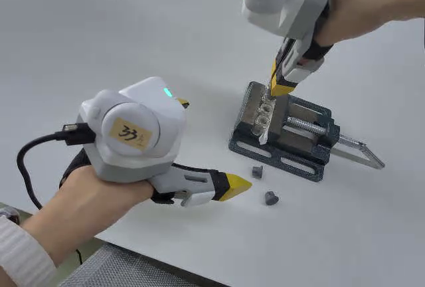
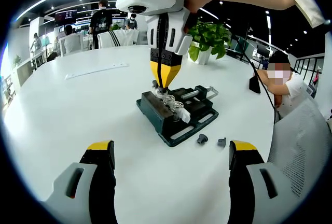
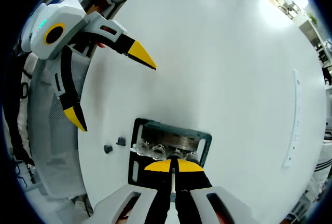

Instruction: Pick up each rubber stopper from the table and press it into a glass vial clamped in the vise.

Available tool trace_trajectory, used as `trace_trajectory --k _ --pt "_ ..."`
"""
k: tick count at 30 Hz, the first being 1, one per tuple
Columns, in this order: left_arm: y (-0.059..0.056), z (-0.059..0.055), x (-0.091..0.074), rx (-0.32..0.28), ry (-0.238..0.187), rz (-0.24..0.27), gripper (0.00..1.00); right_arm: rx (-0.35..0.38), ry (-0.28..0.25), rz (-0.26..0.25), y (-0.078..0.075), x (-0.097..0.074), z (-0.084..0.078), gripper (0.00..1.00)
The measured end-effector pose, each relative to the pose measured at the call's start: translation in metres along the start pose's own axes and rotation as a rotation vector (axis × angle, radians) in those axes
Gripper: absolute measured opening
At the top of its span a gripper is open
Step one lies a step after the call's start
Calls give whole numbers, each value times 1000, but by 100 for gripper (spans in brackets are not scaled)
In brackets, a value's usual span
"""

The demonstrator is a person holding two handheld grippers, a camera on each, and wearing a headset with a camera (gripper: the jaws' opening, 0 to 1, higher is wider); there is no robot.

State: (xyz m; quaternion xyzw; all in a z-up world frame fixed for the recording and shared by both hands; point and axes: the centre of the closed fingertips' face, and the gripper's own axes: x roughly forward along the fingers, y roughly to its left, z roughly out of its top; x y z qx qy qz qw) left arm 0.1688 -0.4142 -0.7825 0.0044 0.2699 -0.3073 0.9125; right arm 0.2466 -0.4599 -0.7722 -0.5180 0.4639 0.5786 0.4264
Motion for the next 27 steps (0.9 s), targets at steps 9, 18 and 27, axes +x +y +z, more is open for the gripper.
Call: trace_trajectory --k 9,18,27 --pt "1 0 0 2 3 6 90 20 -15 11 -3 1 0 0" --pt "1 1 0 0 2 7 90 7 -33 -24 -5 1 -1 0" --pt "0 5 -1 15 0 4 90 29 -68 -40 -2 1 -2 0"
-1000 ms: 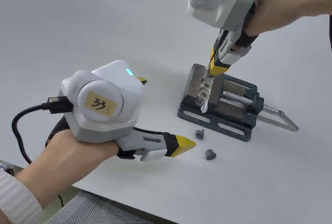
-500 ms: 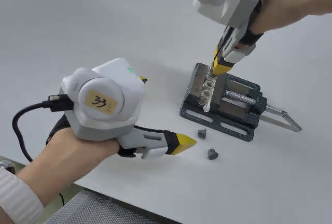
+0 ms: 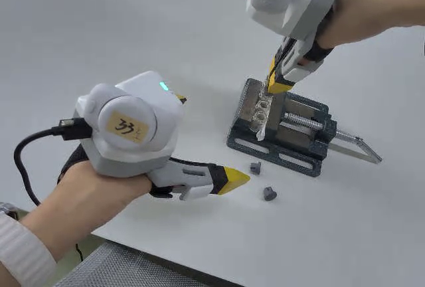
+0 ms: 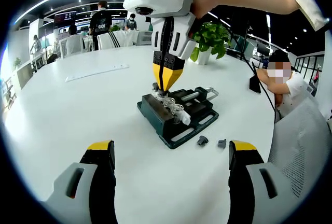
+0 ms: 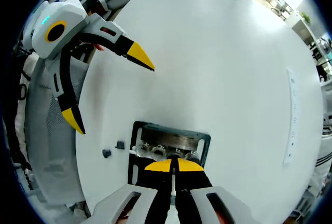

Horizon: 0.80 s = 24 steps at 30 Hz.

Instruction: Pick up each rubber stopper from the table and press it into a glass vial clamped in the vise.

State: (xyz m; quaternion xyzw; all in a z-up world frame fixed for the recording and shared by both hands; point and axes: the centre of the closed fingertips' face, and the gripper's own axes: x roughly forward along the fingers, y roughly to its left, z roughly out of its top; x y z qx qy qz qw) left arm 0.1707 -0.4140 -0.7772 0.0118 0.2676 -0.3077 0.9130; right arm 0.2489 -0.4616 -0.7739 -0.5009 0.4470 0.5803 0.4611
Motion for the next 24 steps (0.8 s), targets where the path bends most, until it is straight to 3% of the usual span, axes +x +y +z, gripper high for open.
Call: trace_trajectory --k 11,24 --pt "6 12 -6 30 -13 14 90 -37 -16 1 0 -2 0 0" --pt "4 15 -7 42 -10 8 90 -80 -56 -14 0 -3 2 0"
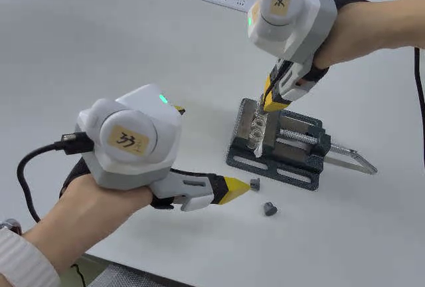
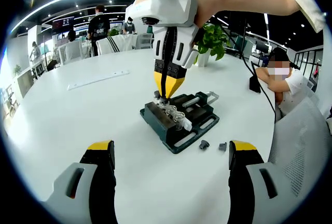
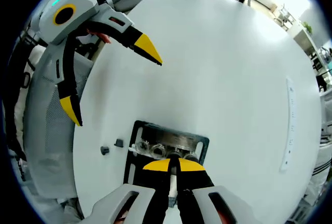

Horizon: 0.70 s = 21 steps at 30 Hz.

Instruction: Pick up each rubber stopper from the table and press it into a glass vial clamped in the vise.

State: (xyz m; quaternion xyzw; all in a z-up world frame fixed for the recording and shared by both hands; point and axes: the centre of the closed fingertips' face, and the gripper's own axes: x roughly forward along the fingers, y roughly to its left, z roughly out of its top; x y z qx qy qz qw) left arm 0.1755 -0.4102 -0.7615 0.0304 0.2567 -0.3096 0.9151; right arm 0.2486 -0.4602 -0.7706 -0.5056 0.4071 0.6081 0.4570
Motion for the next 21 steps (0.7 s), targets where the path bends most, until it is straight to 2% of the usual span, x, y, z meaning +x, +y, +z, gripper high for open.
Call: trace_trajectory --k 8,10,12,15,18,21 --pt "0 0 -3 1 2 2 90 -12 -15 -1 -3 0 0 0" --pt "1 0 -3 0 0 4 90 -18 -24 -26 -6 0 -1 1" --pt "1 -1 -4 1 2 4 90 -3 -31 2 -1 -2 -1 7" --pt "1 -2 -4 -2 2 5 90 -3 -65 -28 -2 -7 3 13" --pt "1 -2 -5 -3 1 5 90 29 -119 -10 5 -10 8 21" --pt "2 -1 -5 0 1 5 90 45 -139 -9 10 -11 6 30"
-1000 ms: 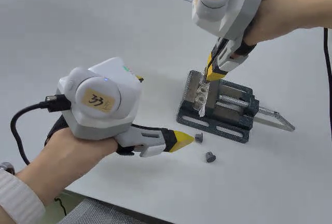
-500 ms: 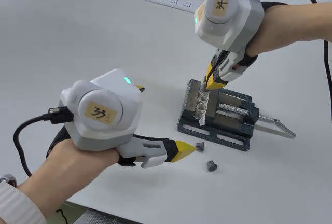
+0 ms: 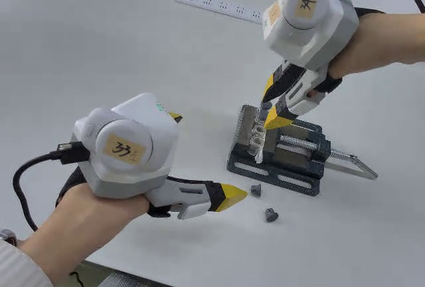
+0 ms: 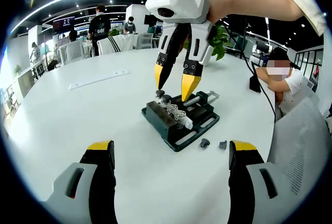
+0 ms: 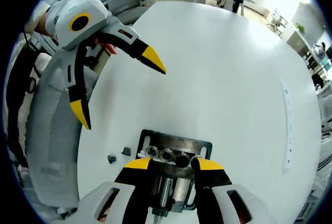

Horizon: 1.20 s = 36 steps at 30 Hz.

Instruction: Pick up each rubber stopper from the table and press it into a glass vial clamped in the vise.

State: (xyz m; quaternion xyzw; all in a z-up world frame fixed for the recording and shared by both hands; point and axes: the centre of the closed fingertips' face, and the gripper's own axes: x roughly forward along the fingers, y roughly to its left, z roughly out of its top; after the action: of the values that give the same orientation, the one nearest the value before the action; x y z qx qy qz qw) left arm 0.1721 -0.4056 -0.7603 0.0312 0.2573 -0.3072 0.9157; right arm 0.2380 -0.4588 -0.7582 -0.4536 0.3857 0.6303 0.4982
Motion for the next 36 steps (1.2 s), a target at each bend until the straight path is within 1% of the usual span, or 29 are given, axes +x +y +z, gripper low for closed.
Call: trace_trajectory --k 2,3,4,5,6,7,8,11,15,18,20,24,29,34,36 --pt "1 1 0 0 -3 0 91 3 -18 7 5 1 -2 38" --pt "1 1 0 2 -4 0 90 20 -33 7 9 0 -3 41" --pt "2 1 -1 3 -4 1 91 22 -45 9 12 0 -3 45" --pt "2 2 -1 3 -4 1 91 23 -68 10 13 1 -1 50" --pt "2 2 -1 4 -5 0 91 44 -83 8 15 2 -1 54" --pt "2 2 -1 5 -6 1 91 48 -89 9 17 1 -1 58" --pt "2 2 -1 3 -7 0 91 51 -108 6 20 1 -1 61" --pt "2 3 -2 3 -11 1 91 74 -137 -3 25 2 -1 67" --pt "1 6 -4 7 -14 -1 91 94 -164 -17 30 1 -1 74" --pt "1 6 -5 10 -15 -2 91 124 -212 -28 35 -1 2 73" --pt "1 7 -6 12 -15 -2 91 136 -224 -37 37 -2 1 73" --pt "1 7 -9 21 -14 -4 91 161 -240 -34 48 -1 -4 72" --pt "2 6 -13 31 -11 -7 91 199 -258 -45 63 0 -10 70" --pt "-2 3 -16 42 0 -18 91 237 -273 -47 80 2 -18 68" --pt "-5 2 -16 46 2 -25 91 256 -277 -46 90 4 -22 68"
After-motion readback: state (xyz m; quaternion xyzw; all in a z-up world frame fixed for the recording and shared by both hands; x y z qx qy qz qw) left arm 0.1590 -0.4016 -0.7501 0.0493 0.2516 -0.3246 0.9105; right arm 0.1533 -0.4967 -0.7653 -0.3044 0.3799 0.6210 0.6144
